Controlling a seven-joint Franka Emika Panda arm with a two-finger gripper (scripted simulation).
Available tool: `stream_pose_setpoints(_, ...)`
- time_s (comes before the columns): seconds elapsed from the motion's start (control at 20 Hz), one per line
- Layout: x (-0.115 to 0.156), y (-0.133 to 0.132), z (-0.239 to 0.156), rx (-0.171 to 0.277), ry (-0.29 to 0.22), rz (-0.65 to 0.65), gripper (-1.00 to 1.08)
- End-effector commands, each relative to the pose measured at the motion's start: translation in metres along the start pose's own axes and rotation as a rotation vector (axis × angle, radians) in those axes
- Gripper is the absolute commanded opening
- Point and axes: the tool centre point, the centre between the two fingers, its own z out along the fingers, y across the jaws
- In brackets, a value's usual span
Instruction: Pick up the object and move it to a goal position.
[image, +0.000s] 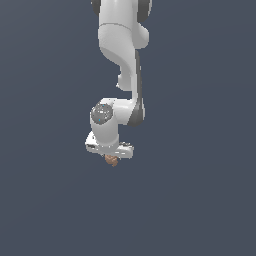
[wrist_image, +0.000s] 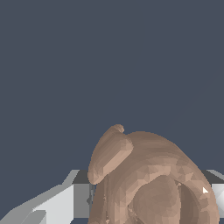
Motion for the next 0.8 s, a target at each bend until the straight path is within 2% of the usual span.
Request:
stream_pose_setpoints(0.0,0.0,0.0,0.001,0.0,0.0,0.0,-1.0)
stream_pose_setpoints(0.35,0.006,0.003,-0.005,0.0,0.0,0.0,-1.0)
stream_pose_setpoints(0.75,0.032,0.012,-0.024,0.0,0.0,0.0,-1.0)
